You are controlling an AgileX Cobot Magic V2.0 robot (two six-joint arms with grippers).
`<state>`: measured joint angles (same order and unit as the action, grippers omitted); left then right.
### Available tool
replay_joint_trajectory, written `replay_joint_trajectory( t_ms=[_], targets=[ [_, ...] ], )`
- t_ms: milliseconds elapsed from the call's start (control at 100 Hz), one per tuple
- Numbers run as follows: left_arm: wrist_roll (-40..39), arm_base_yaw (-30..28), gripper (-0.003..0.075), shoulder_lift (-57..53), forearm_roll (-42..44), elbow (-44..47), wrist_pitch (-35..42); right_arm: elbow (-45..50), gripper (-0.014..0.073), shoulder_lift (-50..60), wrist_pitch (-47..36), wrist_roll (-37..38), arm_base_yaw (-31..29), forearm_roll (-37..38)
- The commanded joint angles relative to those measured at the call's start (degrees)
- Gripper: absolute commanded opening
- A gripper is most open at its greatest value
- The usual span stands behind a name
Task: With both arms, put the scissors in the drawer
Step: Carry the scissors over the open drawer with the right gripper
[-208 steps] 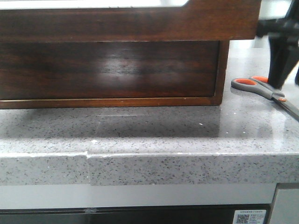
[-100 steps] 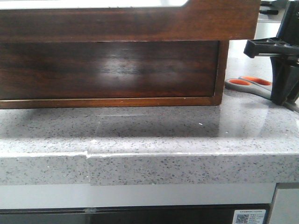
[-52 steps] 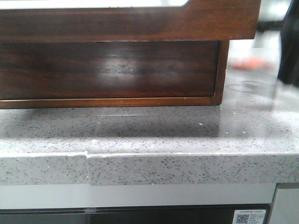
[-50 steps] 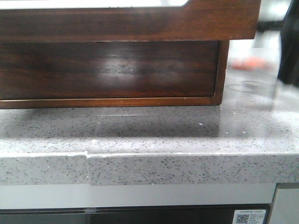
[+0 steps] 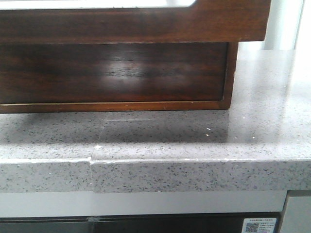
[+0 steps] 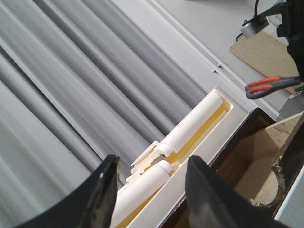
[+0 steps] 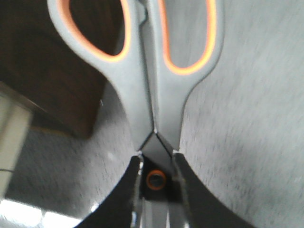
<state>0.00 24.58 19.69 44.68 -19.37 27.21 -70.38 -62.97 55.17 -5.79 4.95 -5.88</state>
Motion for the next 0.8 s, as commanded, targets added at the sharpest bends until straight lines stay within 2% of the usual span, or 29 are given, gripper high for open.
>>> replay_joint_trajectory(
  t_ms=[0, 160, 300, 790],
  targets=[
    [-1.05, 0.33, 0.0313, 0.37, -2.42, -1.68, 1.96, -1.42, -0.0050, 4.05, -6.70, -0.51, 0.04, 0.61],
    [-1.05, 0.33, 0.0313, 0.37, -2.42, -1.68, 1.96, -1.52, -0.0050, 7.03, -10.22, -6.35, 1.85, -1.50],
    [-1.05, 0.33, 0.0313, 0.37, -2.42, -1.68, 1.96, -3.74, -0.0050, 7.03, -10.53, -11.06, 5.81, -3.11],
    [-1.05, 0.33, 0.0313, 0.37, -2.42, -1.68, 1.96, -10.17, -0.0050, 0.97, -17.29, -29.30, 29.72, -3.11]
  ],
)
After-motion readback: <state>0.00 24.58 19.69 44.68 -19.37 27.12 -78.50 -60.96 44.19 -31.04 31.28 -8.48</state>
